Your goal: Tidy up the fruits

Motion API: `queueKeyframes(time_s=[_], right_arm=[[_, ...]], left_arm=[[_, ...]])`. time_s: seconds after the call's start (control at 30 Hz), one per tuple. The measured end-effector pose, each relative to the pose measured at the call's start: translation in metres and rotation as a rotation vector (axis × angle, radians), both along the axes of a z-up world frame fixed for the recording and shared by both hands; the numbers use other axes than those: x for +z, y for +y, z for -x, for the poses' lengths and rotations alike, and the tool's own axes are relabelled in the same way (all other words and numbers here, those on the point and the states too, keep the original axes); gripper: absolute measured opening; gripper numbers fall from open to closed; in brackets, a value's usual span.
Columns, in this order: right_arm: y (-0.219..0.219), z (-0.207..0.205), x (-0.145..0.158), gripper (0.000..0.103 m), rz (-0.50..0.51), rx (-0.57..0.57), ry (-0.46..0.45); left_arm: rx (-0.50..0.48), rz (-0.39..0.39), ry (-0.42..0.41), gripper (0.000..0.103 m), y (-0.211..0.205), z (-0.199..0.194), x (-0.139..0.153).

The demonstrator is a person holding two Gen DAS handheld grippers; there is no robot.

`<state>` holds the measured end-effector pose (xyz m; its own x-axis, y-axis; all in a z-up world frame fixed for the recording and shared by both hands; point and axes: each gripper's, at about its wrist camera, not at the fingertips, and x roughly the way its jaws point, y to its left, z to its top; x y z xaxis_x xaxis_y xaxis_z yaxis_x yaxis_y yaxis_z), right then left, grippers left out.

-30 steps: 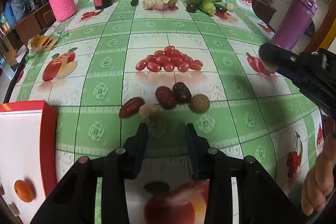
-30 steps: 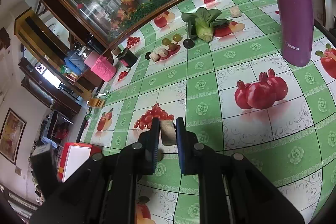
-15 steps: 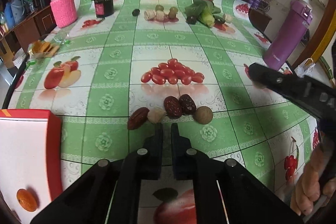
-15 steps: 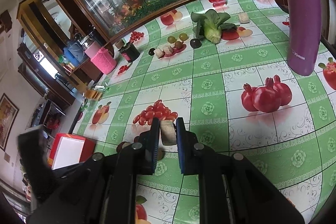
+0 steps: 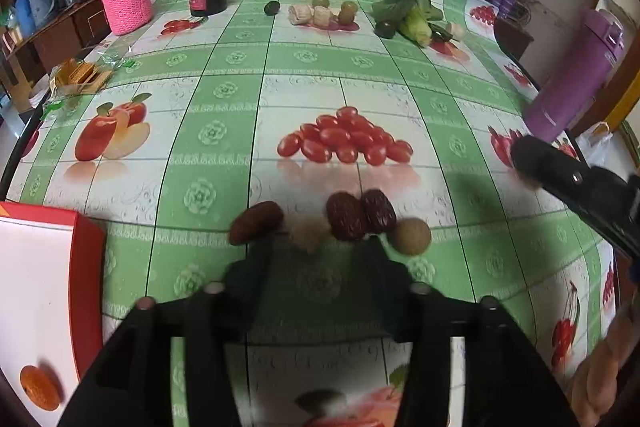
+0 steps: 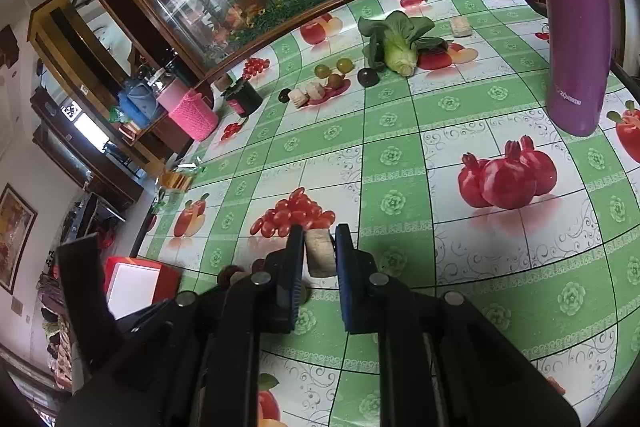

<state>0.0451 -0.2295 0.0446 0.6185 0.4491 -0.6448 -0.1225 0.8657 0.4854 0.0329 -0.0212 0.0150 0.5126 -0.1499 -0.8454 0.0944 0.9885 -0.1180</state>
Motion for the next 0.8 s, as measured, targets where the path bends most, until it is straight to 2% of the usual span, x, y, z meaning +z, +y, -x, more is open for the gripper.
queueKeyframes(time_s=[0.1,0.13,0.17,0.2,0.23,0.3,0.47,0.57,0.67,0.8], right_arm=[[0.001,0.000,0.000,0.017,0.003,0.003,-0.003],[0.001,0.000,0.000,0.017,0.002,0.003,-0.002],[0.001,0.000,0.000,0.017,0.003,0.001,-0.002],[0.002,0.000,0.000,0.017,0.004,0.000,-0.001],[0.002,0.000,0.000,0.017,0.006,0.000,-0.001],[0.004,0.000,-0.001,0.017,0.016,-0.001,-0.001],[0.009,0.002,-0.002,0.017,0.057,-0.002,-0.022],[0.009,0.002,-0.005,0.017,0.068,-0.016,-0.021],[0.009,0.001,-0.009,0.017,0.081,-0.029,-0.010],[0.011,-0.001,-0.011,0.017,0.091,-0.030,0.001]], left_arm=[[-0.020,-0.024,-0.019,0.053,-0.006,-0.001,-0.001],[-0.029,-0.025,-0.026,0.038,-0.007,0.000,-0.001],[-0.042,-0.023,-0.029,0.016,-0.008,0.001,0.000],[-0.057,-0.016,-0.024,0.003,-0.008,0.001,-0.001],[-0.062,0.004,-0.016,0.000,-0.005,0.002,-0.001],[-0.054,0.022,-0.029,0.000,0.000,0.008,0.004],[-0.051,0.016,-0.121,0.000,0.016,0.034,0.037],[-0.039,0.029,-0.136,0.000,0.029,0.042,0.046],[-0.041,0.026,-0.142,0.000,0.036,0.048,0.048],[-0.062,0.014,-0.099,0.001,0.029,0.044,0.033]])
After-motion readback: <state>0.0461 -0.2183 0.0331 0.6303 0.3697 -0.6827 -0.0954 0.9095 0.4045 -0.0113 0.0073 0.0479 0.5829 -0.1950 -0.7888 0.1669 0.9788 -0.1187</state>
